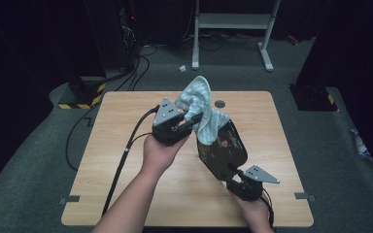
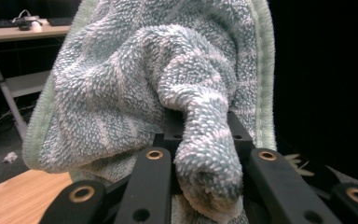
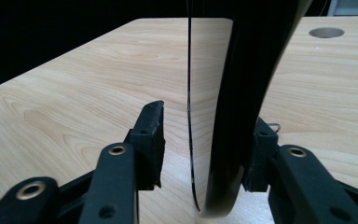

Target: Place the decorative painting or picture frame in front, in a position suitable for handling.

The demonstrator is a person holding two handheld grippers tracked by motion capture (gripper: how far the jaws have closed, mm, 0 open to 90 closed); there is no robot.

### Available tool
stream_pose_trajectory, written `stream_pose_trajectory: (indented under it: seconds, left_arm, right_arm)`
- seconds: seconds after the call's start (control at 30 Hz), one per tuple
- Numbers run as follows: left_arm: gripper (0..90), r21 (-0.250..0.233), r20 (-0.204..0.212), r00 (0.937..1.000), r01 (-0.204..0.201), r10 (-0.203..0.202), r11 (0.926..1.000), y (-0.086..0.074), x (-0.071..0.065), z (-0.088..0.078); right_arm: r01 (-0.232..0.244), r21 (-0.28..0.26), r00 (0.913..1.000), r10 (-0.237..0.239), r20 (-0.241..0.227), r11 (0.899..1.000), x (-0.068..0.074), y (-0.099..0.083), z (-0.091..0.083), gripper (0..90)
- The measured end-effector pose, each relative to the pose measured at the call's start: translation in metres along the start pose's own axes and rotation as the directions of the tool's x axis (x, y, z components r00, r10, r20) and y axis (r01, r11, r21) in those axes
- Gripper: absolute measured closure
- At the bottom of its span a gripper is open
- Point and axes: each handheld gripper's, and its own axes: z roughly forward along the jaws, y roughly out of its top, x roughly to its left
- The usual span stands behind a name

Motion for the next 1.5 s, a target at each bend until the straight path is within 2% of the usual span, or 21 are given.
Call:
stream_pose_trajectory:
  seconds: [0.23,0.27,0.43,0.67,0.83,0.93,1.03,1.07,1.2,1.3,1.5]
  left_arm:
    - [76.3,-0.023,0.027,0.9996,-0.002,0.003,0.9997,0.008,-0.004,0.008]
    - [76.3,-0.026,0.032,0.9995,-0.002,0.002,0.9997,0.009,-0.005,0.009]
    - [76.3,-0.035,0.051,0.9987,-0.005,0.006,0.9994,0.013,-0.013,0.015]
    - [76.1,-0.047,0.072,0.9974,-0.005,0.008,0.9989,0.018,-0.021,0.026]
    - [76.0,-0.061,0.095,0.9954,-0.009,0.015,0.9981,0.024,-0.03,0.037]
    - [76.0,-0.059,0.082,0.9962,-0.026,0.03,0.9979,0.025,-0.032,0.043]
    - [76.1,-0.024,0.066,0.9975,-0.022,0.024,0.9995,0.02,-0.027,0.053]
    - [76.2,0.005,0.053,0.9983,-0.022,0.022,0.9997,0.015,-0.023,0.059]
    - [76.6,0.002,0.04,0.9992,-0.01,0.01,0.9999,0.006,-0.018,0.061]
    - [77.1,0.009,0.012,0.9999,-0.005,0.005,0.9999,0.0,-0.012,0.059]
    - [78.0,0.076,-0.022,0.9993,0.032,-0.031,0.9966,-0.017,0.012,0.066]
  right_arm:
    - [-0.013,0.007,0.9999,0.013,-0.005,1.0,-0.003,0.001,0.001,67.1]
    - [-0.02,0.004,0.9997,0.02,-0.011,1.0,-0.004,0.001,0.001,70.8]
    - [-0.019,0.0,0.9997,0.019,-0.013,1.0,-0.005,0.002,0.001,75.9]
    - [-0.018,0.001,0.9998,0.018,-0.013,1.0,-0.008,0.001,0.001,78.4]
    - [0.007,0.007,0.9999,-0.007,-0.014,1.0,-0.007,0.0,0.001,78.6]
    - [0.015,0.01,0.9997,-0.015,-0.021,1.0,-0.007,0.0,0.0,78.7]
    - [0.02,0.011,0.9994,-0.02,-0.028,1.0,-0.006,0.0,0.001,78.7]
    - [0.026,0.013,0.9991,-0.025,-0.034,1.0,-0.005,0.0,0.001,78.7]
    - [0.026,0.014,0.9991,-0.025,-0.034,1.0,-0.005,0.0,0.001,78.8]
    - [0.025,0.014,0.9992,-0.025,-0.032,1.0,-0.005,0.0,0.001,78.9]
    - [0.025,0.017,0.9993,-0.025,-0.029,1.0,-0.004,0.001,0.001,79.0]
